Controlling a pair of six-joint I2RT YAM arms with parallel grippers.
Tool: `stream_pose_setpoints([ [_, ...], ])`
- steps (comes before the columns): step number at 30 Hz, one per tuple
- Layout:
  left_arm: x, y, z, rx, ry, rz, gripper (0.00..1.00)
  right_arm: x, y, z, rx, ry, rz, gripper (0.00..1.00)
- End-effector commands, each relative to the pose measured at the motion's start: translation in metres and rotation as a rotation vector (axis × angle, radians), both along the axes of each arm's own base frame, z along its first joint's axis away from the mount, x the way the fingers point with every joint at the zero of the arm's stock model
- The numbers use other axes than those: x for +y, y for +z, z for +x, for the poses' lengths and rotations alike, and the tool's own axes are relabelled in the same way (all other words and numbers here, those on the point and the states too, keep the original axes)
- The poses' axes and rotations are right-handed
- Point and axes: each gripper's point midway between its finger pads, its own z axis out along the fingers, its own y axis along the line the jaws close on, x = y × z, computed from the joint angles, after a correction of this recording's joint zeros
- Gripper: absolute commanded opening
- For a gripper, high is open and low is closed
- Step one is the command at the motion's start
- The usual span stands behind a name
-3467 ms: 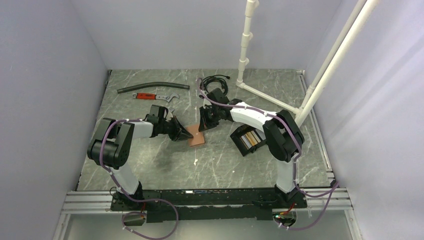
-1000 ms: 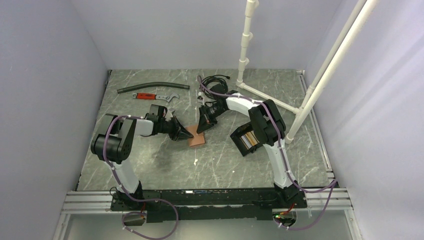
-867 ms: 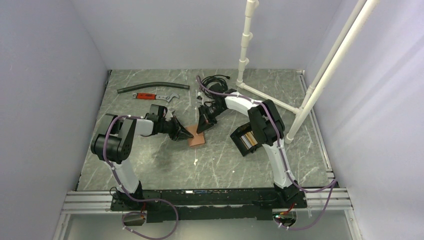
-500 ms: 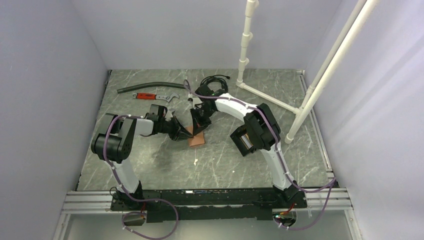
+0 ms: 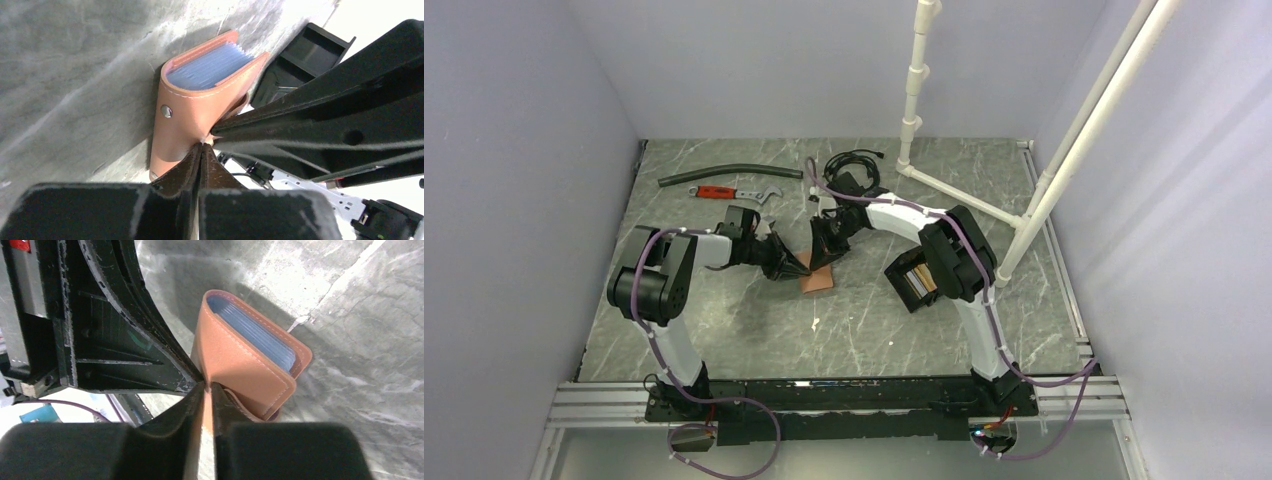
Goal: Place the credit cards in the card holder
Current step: Close the card holder at the center of the board.
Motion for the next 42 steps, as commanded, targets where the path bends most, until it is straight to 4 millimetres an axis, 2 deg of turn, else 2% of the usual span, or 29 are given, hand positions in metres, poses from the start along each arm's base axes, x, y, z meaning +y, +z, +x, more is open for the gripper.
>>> stream_pose_setpoints([
  [1, 0.000, -0.001, 0.002, -0.067, -0.044, 0.120, 0.07, 0.013, 0.004, 0.002, -0.087, 0.003, -0.037, 0.21],
  [4, 0.007, 0.026, 0.010, -0.127, -0.071, 0.119, 0.10, 0.013, 0.038, 0.012, -0.155, -0.036, -0.033, 0.33],
  [8, 0.016, 0.047, 0.023, -0.171, -0.086, 0.133, 0.10, 0.006, 0.073, 0.012, -0.196, -0.108, -0.021, 0.40],
  [12, 0.010, 0.053, 0.034, -0.155, -0.094, 0.064, 0.08, -0.014, 0.087, 0.015, -0.255, -0.234, -0.069, 0.46],
  [18, -0.003, 0.050, 0.049, -0.137, -0.118, -0.016, 0.04, -0.029, 0.077, 0.020, -0.400, -0.412, -0.287, 0.48],
  [25, -0.011, 0.039, 0.046, -0.126, -0.136, -0.092, 0.02, -0.026, 0.070, 0.022, -0.580, -0.445, -0.539, 0.47],
  [29, -0.011, 0.029, 0.046, -0.106, -0.136, -0.087, 0.01, -0.020, 0.060, 0.017, -0.617, -0.409, -0.592, 0.44],
  [34, -0.011, 0.016, 0.041, -0.063, -0.125, -0.080, 0.01, -0.023, 0.048, 0.014, -0.633, -0.392, -0.653, 0.36],
  [42, -0.007, -0.003, 0.035, -0.008, -0.107, -0.041, 0.00, -0.020, 0.037, 0.014, -0.632, -0.358, -0.660, 0.31],
])
